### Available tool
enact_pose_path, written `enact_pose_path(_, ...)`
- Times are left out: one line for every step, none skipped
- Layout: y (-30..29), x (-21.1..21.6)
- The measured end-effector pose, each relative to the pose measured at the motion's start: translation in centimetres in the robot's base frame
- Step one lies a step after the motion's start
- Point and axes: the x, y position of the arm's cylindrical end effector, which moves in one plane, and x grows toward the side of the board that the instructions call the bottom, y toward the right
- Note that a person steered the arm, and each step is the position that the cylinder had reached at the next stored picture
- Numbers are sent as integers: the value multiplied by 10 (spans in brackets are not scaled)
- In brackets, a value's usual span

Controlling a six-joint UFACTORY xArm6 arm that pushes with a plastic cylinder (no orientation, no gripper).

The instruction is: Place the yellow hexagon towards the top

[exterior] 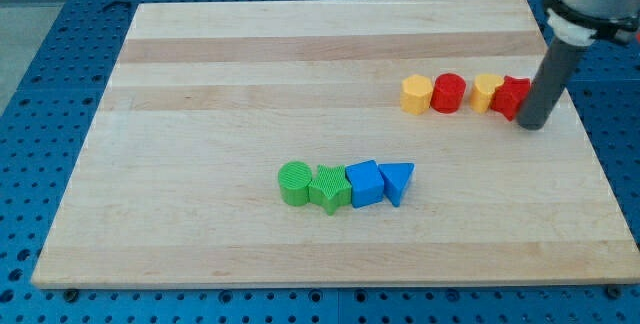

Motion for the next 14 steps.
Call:
enact_pose_path(-72, 16)
enact_pose_path(-87, 15)
enact_pose_path(-72, 15)
enact_pose_path(-74, 2)
enact_pose_path(-95, -31)
enact_pose_path(-126, -62)
enact_pose_path(-152, -67)
enact_pose_path(-211, -88)
enact_pose_path(-231, -95)
enact_pose_path(-231, -96)
enact_pose_path(-210, -95)
enact_pose_path(-182, -91)
enact_pose_path(-166, -89)
enact_pose_path(-158, -90)
